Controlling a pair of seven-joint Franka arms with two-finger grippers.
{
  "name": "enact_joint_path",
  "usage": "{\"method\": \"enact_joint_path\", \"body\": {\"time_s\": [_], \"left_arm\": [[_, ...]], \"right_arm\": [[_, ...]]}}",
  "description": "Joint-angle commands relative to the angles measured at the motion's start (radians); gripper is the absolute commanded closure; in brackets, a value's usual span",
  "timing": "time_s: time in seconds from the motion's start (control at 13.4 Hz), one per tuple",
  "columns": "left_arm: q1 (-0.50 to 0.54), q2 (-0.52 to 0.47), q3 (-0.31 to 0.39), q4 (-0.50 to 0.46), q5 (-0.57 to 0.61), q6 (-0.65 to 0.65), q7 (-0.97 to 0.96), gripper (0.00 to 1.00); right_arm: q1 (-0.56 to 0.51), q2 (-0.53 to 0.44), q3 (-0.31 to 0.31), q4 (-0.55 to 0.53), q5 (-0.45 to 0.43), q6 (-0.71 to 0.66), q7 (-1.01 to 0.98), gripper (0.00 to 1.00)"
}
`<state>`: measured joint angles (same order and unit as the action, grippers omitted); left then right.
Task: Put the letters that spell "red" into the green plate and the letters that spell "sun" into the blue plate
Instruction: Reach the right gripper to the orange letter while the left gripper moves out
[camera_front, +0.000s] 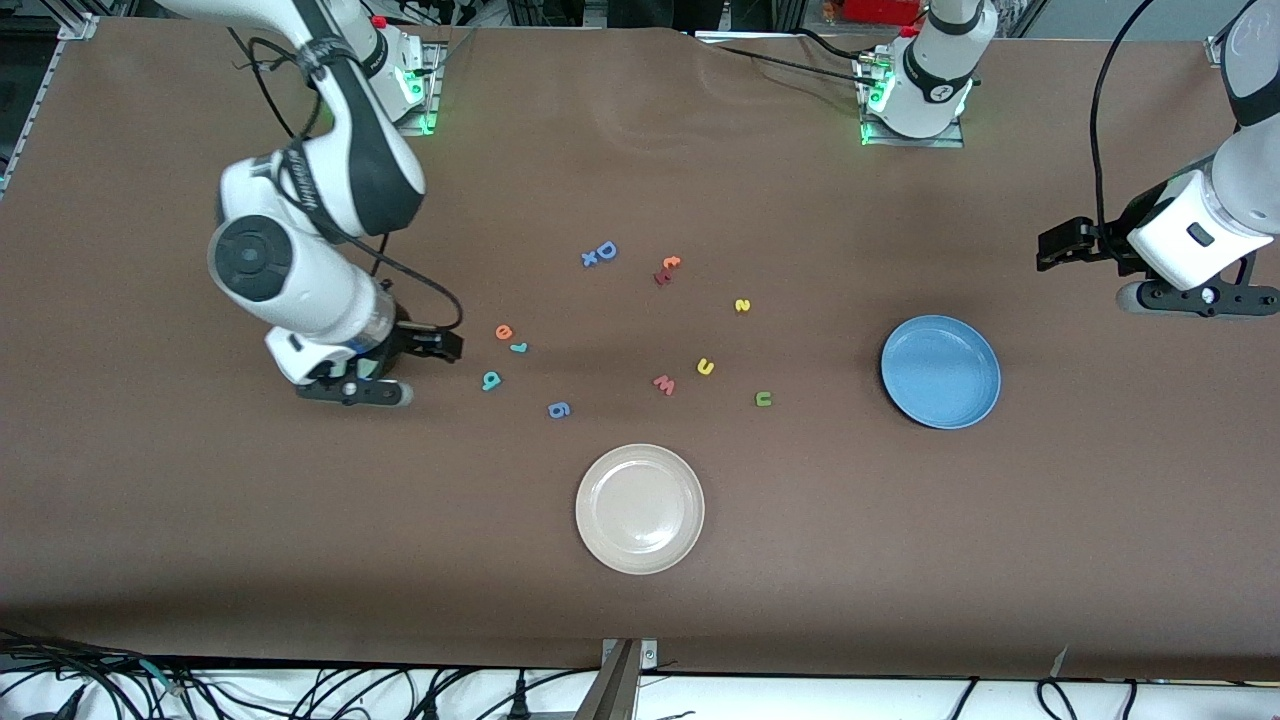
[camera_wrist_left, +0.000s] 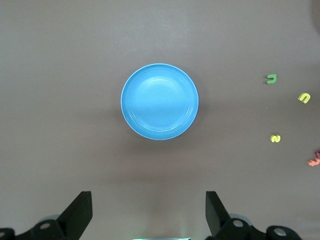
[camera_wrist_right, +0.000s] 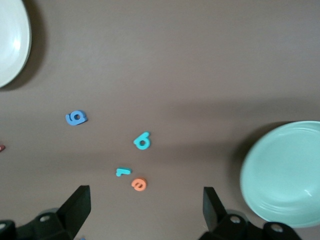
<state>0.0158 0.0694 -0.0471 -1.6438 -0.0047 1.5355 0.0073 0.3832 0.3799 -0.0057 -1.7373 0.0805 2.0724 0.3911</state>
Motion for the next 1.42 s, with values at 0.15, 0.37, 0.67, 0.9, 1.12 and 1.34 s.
{"method": "enact_joint_path", "body": {"time_s": [0.15,0.37,0.67,0.9,1.12,1.34], "left_arm": [[-0.004,-0.003,0.001,0.004,-0.006,-0.003,-0.01,0.0],[-0.005,-0.002,0.001,0.005,-0.009,-0.002,-0.026,0.0],[-0.028,0.053,-0.051,0.01,-0.018,0.034,-0.14,0.0],[-0.033,0.121,-0.129,-0.004,-0.018,0.122,-0.291,0.0],[-0.033,0.154,-0.178,-0.053,-0.018,0.216,-0.323,0.0],[-0.031,0.17,-0.224,-0.144,-0.018,0.34,-0.328,0.0]], "right_arm": [[0.014,-0.01,0.044,-0.206,0.015,0.198,0.0,0.01],[0.032,0.011,0.044,-0.278,0.01,0.297,-0.012,0.01],[0.066,0.077,0.044,-0.317,0.01,0.425,-0.005,0.01],[0.085,0.109,0.044,-0.317,0.013,0.439,-0.003,0.01],[0.085,0.122,0.044,-0.318,0.013,0.436,-0.003,0.19],[0.085,0.123,0.044,-0.327,0.015,0.434,-0.009,0.35]]}}
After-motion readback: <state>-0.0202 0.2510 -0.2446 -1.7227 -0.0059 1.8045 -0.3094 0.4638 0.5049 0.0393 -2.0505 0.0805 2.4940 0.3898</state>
